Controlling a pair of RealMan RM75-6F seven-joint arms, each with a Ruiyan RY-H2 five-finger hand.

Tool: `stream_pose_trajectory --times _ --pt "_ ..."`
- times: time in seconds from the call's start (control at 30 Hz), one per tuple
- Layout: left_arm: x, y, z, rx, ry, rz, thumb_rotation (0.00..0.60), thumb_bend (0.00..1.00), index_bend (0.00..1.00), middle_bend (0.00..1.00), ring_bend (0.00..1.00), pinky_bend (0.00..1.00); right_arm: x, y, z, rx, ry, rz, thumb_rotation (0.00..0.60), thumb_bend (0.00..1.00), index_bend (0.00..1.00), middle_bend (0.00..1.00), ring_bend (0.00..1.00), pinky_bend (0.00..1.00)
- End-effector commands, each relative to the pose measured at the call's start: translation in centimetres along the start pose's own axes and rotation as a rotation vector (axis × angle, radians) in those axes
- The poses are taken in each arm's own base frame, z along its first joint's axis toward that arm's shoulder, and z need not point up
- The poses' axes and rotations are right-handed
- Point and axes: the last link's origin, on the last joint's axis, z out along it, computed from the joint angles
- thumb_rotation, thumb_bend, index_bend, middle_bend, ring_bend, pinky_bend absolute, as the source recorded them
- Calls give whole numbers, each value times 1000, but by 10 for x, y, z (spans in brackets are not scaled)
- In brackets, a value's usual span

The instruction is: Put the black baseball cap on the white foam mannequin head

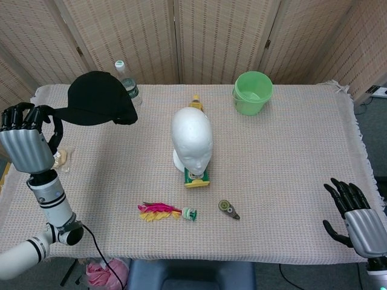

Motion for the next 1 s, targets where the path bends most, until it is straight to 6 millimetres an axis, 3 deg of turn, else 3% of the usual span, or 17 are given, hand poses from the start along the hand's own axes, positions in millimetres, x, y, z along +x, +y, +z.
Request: stream_pose_trajectory --times 0.03,0.23,1.0 --pt "-5 15 6 -6 -13 -23 600 510 578 705 449 451 1 1 1 -5 0 2 600 282 0 0 0 0" --pt "-22 46 18 -46 -37 -52 600 509 577 705 449 451 4 4 0 -9 6 16 600 283 0 0 0 0" --pt "-86 114 40 -173 -140 -76 600 509 579 705 449 455 1 15 14 -39 -61 58 600 289 0 0 0 0"
